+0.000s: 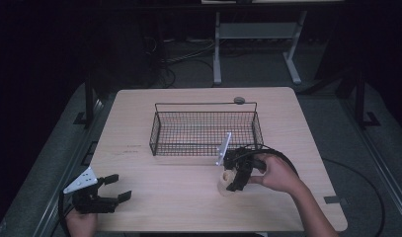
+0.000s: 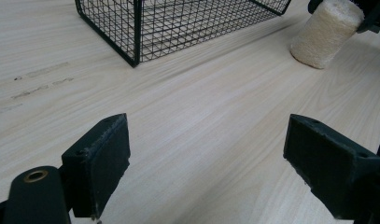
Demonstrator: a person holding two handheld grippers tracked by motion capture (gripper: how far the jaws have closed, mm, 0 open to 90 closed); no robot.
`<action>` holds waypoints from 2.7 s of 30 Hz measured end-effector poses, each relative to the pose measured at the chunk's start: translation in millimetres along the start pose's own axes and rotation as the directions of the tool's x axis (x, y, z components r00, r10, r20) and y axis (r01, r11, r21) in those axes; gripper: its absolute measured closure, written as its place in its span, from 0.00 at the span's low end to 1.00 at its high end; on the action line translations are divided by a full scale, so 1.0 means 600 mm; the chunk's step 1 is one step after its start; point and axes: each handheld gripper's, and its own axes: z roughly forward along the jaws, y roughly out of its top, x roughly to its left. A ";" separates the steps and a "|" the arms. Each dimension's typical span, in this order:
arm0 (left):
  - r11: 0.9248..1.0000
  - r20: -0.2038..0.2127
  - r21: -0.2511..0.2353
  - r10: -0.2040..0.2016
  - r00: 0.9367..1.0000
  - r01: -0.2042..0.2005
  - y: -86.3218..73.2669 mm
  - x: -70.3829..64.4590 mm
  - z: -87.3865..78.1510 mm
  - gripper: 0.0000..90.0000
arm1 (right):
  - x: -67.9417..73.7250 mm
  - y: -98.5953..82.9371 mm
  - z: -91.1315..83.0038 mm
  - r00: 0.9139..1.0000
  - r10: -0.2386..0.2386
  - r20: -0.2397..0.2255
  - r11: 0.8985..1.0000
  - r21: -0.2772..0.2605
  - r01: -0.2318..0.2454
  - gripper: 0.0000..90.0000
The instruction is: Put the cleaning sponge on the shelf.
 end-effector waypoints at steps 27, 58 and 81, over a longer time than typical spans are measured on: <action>1.000 -0.003 -0.004 0.003 1.000 -0.003 0.000 0.000 -0.001 0.15 | -0.014 0.010 -0.043 1.000 -0.006 -0.007 1.000 -0.028 0.005 0.31; 1.000 -0.004 -0.006 0.003 1.000 -0.003 0.000 0.000 -0.001 0.15 | -0.048 0.038 -0.102 1.000 -0.007 0.015 0.999 -0.045 0.007 0.31; 1.000 -0.001 -0.008 0.001 1.000 -0.001 0.000 0.001 -0.002 0.15 | -0.074 0.071 -0.139 0.999 -0.021 0.034 0.999 -0.041 0.023 0.31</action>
